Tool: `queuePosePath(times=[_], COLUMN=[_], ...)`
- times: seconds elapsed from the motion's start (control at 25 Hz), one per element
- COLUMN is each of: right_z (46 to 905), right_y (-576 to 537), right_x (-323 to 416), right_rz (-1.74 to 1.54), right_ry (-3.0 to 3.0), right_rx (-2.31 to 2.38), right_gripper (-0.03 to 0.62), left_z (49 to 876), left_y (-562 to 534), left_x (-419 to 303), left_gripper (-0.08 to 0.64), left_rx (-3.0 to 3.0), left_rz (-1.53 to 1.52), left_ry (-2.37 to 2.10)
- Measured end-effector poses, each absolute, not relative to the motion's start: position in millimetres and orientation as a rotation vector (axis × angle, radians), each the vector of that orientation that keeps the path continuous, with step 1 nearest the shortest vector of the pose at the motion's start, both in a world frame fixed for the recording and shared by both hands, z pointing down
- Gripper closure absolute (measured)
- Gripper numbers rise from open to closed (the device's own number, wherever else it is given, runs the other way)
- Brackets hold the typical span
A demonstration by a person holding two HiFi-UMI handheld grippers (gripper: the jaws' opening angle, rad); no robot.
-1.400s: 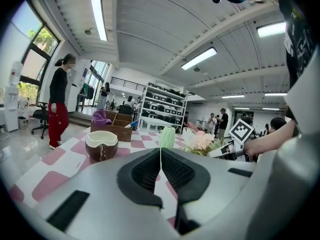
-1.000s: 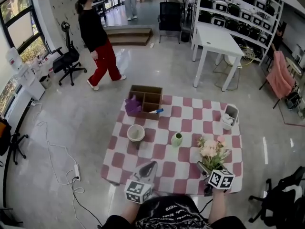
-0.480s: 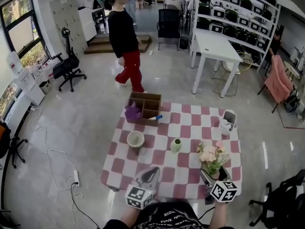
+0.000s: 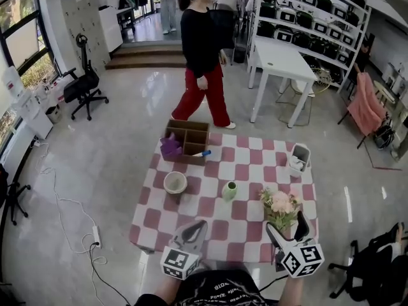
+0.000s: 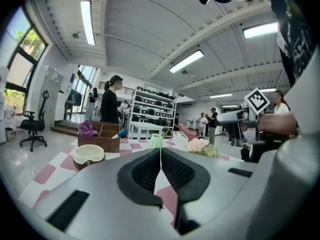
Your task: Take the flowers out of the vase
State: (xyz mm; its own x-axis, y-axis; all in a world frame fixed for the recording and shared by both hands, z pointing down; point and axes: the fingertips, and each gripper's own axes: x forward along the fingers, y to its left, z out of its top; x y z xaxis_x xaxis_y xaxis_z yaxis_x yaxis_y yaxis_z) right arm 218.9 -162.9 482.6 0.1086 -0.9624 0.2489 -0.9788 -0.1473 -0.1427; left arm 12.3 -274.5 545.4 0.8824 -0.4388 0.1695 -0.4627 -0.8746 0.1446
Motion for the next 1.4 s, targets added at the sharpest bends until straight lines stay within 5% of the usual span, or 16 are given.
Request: queuePosePath(times=[0.88,1.4], right_z=[491.7,510.4], right_y=[-171.8,-157.8], right_x=[178.1,182.0], right_rz=[0.344,0.321], right_ry=[-2.064,-1.954], right_rx=[2.212,2.264], right_gripper=[0.120,0.394], left_z=[516.3,520.7], left_y=[-265.4,-265.5], left_x=[16.4,4.0], left_gripper=[0.548,0.548], left_rx=[2.929,2.906], left_rz=[0.125,0.125], left_ry=[-0.658,-0.737])
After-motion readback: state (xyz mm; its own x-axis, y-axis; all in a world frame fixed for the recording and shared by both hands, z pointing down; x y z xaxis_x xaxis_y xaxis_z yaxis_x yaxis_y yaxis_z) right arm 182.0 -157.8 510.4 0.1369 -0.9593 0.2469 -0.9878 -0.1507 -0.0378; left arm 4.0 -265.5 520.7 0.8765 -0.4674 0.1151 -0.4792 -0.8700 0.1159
